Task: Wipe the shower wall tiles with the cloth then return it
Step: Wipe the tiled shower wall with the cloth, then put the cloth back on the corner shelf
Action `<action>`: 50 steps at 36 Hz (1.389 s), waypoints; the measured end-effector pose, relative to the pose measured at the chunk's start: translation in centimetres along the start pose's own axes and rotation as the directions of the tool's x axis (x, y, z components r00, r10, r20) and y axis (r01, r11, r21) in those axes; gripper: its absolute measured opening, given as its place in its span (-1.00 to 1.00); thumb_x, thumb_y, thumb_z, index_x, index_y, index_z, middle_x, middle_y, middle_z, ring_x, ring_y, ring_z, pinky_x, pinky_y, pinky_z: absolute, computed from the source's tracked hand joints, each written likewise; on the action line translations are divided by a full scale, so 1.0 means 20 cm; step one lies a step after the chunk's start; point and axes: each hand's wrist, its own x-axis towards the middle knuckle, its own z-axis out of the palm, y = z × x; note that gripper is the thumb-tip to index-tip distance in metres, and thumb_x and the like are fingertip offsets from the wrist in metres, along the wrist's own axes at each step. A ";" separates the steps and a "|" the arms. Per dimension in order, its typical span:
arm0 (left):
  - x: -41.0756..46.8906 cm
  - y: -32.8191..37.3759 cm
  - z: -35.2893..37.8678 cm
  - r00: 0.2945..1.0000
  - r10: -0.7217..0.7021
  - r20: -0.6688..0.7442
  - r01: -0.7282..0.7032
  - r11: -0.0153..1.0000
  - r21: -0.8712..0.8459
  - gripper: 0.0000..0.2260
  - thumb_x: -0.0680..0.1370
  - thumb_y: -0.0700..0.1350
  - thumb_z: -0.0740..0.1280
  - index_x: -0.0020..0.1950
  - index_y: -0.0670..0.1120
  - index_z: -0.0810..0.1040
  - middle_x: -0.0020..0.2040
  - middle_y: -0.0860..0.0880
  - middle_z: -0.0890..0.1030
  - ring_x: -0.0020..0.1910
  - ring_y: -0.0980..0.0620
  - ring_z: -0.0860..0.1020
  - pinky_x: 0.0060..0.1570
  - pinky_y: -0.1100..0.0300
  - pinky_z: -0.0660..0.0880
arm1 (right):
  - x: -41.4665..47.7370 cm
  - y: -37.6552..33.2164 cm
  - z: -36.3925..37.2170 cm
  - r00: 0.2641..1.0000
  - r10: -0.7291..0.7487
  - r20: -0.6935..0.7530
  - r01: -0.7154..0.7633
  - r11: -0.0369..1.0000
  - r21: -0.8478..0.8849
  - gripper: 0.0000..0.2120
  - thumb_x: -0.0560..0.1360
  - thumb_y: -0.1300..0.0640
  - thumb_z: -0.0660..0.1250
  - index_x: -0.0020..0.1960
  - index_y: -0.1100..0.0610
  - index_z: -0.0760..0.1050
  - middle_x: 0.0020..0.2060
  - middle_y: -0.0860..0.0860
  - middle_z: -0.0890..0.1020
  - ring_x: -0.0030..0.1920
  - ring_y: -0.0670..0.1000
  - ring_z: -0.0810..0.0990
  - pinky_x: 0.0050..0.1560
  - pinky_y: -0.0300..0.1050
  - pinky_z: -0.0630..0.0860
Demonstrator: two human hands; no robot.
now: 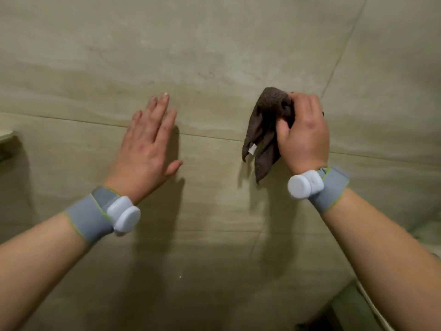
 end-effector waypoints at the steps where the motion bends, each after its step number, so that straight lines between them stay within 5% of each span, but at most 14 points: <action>1: 0.01 0.00 0.00 1.000 0.000 0.011 0.000 1.000 0.019 0.01 0.32 0.05 0.57 0.59 -0.22 0.08 0.62 -0.23 0.01 0.60 -0.21 -0.02 0.53 -0.17 0.01 | 0.02 0.05 0.00 1.000 0.021 -0.017 -0.021 1.000 -0.016 -0.67 0.39 0.28 0.27 0.15 0.24 0.49 0.05 0.23 0.52 -0.03 0.21 0.49 -0.13 0.01 0.39; 7: 0.16 0.13 0.12 0.993 -0.007 0.115 -0.001 0.997 0.074 0.25 0.14 0.04 0.67 0.61 -0.16 -0.04 0.60 -0.30 -0.12 0.58 -0.28 -0.15 0.47 -0.28 -0.11 | 0.04 0.49 -0.18 0.980 0.162 -0.113 -0.177 0.975 -0.136 -0.73 0.36 0.28 0.24 0.05 0.30 0.44 0.02 0.32 0.48 -0.11 0.10 0.29 -0.17 -0.02 0.25; 17: 0.16 0.09 0.22 0.997 0.000 0.076 -0.008 0.994 0.108 0.34 0.11 0.00 0.66 0.61 -0.14 -0.20 0.56 -0.39 -0.20 0.53 -0.23 -0.32 0.39 -0.27 -0.34 | -0.28 1.05 -0.20 0.862 0.468 -0.194 -0.504 0.829 -0.240 -0.81 0.41 0.24 0.21 0.01 0.27 0.39 0.07 0.32 0.46 -0.06 0.31 0.46 -0.16 0.10 0.36; 27: 0.16 0.09 0.22 0.998 0.009 0.064 -0.018 0.991 0.129 0.28 0.18 -0.01 0.65 0.61 -0.15 -0.20 0.54 -0.45 -0.17 0.51 -0.47 -0.19 0.37 -0.25 -0.38 | -0.92 1.08 0.09 0.494 0.866 -0.082 -0.858 0.470 -0.205 -0.75 0.48 0.25 0.26 0.14 0.28 0.40 0.12 0.34 0.49 0.09 0.37 0.51 0.05 0.18 0.46; 36: 0.16 0.11 0.18 0.995 -0.004 0.102 -0.012 0.987 0.161 0.28 0.17 0.04 0.64 0.61 -0.16 -0.16 0.54 -0.47 -0.11 0.51 -0.49 -0.14 0.39 -0.34 -0.26 | -1.31 0.56 0.43 0.227 0.894 0.386 -0.943 0.300 -0.141 -0.80 0.49 0.26 0.21 0.10 0.26 0.47 0.03 0.28 0.62 0.04 0.28 0.60 0.02 0.01 0.49; 42: 0.15 0.10 0.07 0.978 -0.026 0.205 0.006 0.995 0.097 0.11 0.33 0.10 0.55 0.61 -0.10 -0.13 0.60 -0.31 -0.19 0.57 -0.32 -0.19 0.46 -0.33 -0.15 | -1.29 0.29 0.46 0.260 0.693 0.673 -0.925 0.377 -0.032 -0.84 0.42 0.16 0.43 -0.04 0.17 0.54 -0.13 0.13 0.65 -0.09 0.14 0.62 -0.10 -0.09 0.51; 46: 0.10 0.08 -0.05 0.986 -0.007 0.167 0.020 0.997 -0.080 -0.23 0.48 -0.02 0.45 0.57 -0.20 0.16 0.62 -0.22 -0.07 0.59 -0.23 -0.06 0.53 -0.14 -0.04 | -1.17 0.11 0.42 0.356 0.545 0.759 -0.903 0.408 0.131 -0.77 0.34 0.10 0.53 -0.15 0.18 0.53 -0.19 0.13 0.69 -0.13 0.17 0.66 -0.07 0.02 0.58; 50: 0.00 0.13 -0.07 0.983 -0.062 0.175 0.094 0.979 -0.183 -0.53 0.52 0.02 0.39 0.33 -0.20 0.42 0.58 -0.14 0.18 0.51 -0.18 0.23 0.50 0.04 0.16 | -1.01 -0.06 0.35 0.411 0.414 0.812 -0.908 0.266 0.324 -0.80 0.34 0.15 0.53 -0.14 0.14 0.54 -0.12 0.17 0.71 -0.03 0.19 0.68 0.10 0.23 0.58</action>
